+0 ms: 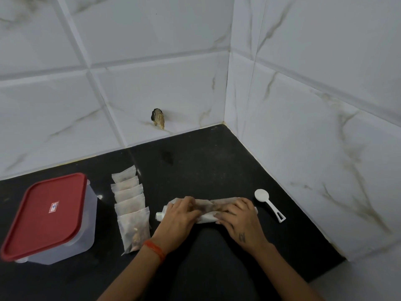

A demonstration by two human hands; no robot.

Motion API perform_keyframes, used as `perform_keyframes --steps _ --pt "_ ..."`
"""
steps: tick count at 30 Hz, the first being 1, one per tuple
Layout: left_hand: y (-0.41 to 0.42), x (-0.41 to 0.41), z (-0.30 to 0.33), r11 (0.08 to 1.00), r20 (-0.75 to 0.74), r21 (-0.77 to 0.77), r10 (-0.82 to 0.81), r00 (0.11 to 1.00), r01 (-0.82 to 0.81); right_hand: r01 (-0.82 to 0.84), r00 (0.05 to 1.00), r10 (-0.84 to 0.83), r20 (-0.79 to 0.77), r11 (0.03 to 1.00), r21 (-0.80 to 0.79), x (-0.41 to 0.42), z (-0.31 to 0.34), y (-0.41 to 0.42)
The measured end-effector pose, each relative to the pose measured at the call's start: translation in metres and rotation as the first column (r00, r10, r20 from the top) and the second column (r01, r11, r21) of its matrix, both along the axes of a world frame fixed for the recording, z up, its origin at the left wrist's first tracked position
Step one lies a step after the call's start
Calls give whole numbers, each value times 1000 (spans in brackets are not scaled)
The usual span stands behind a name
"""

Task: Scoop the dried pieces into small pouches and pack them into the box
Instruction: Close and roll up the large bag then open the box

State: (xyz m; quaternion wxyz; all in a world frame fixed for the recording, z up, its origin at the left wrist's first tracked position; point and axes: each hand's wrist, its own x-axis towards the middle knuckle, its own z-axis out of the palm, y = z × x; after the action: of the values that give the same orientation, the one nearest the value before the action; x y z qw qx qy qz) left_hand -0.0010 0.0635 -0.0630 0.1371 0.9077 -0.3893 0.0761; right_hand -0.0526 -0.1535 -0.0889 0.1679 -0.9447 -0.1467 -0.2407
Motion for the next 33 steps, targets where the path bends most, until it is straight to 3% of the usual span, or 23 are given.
perform_keyframes --steps 4,9,14,17,20,22,24,27,30,33 --pt "7 2 2 999 -106 -28 20 994 -24 -22 1000 22 -6 1000 12 6 4 -4" --pt "-1 12 12 986 -30 -101 130 991 -132 2 995 4 -102 998 60 16 20 -4" --pt "-7 28 13 955 -224 -185 190 956 -233 73 986 -61 -154 995 73 32 20 -5" --pt "-9 36 13 949 -202 -216 185 962 -228 93 985 -87 -150 995 37 38 16 -4" --pt "-5 41 9 983 7 -68 174 985 -173 116 989 -120 -91 992 -46 39 9 -3" --pt "0 38 11 987 64 45 149 987 -152 127 989 -131 -75 990 -57 40 10 -5" --pt "8 34 12 982 41 137 128 991 -132 85 991 -88 -96 996 -37 39 13 -9" --pt "17 35 9 959 -62 265 122 991 -101 25 969 -30 -245 999 -26 30 13 -16" --pt "15 39 8 954 -170 290 132 977 -78 0 958 -34 -286 993 -117 25 6 -20" --pt "11 49 13 952 -255 297 152 955 -72 12 953 -33 -300 997 -71 25 11 -17"
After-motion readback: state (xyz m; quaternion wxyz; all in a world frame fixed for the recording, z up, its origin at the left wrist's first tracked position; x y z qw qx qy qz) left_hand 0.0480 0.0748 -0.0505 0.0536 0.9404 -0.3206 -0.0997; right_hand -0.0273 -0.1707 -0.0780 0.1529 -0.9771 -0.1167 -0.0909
